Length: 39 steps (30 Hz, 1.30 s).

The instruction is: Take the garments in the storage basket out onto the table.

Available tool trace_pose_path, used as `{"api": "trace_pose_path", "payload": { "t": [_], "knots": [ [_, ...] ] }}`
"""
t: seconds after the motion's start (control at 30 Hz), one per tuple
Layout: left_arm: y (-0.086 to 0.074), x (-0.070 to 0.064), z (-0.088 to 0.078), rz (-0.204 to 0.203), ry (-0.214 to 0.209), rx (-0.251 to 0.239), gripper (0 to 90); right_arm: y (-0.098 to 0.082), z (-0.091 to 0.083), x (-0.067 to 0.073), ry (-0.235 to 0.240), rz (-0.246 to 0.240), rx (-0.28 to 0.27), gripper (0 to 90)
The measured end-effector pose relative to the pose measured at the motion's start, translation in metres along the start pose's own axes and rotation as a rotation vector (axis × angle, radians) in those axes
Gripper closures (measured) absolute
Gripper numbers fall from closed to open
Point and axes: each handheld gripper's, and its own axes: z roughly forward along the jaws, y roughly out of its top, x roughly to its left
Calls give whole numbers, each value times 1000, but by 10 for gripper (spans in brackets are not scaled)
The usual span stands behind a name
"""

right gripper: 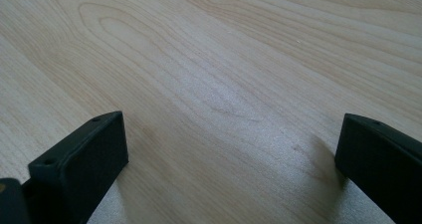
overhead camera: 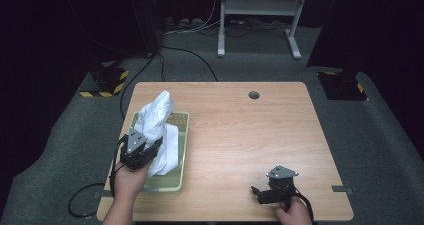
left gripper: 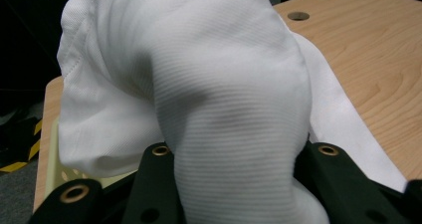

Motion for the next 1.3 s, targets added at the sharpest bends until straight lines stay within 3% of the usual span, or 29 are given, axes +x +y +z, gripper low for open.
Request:
{"api": "trace_pose_path", "payload": {
  "t": [0.17,0.6,1.3],
  "knots": [
    [7,-3,-8,3,6,-52,641,0,0,0,0,0,0,0],
    [20,-11,-22,24,31,-131,637,0,0,0,0,1,0,0],
    [33,-32,-26,25,2,-191,637,0,0,0,0,1,0,0]
  ]
}}
